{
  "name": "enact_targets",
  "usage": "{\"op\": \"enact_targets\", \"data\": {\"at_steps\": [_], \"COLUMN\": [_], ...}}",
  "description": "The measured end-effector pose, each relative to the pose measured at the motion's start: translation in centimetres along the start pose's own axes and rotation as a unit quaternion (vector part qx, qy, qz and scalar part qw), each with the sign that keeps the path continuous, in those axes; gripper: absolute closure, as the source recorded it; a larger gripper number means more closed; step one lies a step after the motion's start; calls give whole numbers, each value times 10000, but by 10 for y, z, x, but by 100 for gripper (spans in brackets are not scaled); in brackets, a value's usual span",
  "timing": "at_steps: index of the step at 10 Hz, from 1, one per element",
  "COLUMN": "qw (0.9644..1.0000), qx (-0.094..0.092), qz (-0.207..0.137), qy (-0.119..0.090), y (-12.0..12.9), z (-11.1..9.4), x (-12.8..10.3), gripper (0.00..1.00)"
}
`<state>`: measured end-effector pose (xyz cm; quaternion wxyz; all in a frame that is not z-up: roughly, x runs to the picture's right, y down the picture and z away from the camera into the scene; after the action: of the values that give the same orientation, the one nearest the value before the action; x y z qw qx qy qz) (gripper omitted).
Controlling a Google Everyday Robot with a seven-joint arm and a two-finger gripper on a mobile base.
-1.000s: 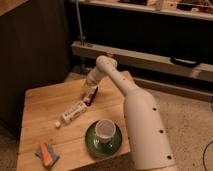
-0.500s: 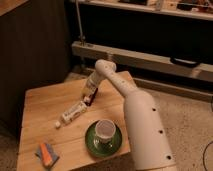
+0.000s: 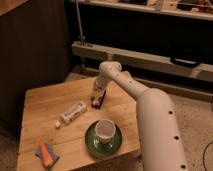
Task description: Push the eraser across the table
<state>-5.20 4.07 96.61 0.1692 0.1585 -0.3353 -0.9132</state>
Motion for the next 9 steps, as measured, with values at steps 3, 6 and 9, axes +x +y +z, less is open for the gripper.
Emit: {"op": "enact_targets", "data": {"at_steps": [3,6,9], "qw": [10000,9991,9949], "qx": [-4,-130,-366], "qz": [42,256,746], "qy": [-86,-298,-566], "y": [-1,-1,-15], "z": [2,-9,-46], "x": [-10,-29,-82], "gripper": [100,100,100]}}
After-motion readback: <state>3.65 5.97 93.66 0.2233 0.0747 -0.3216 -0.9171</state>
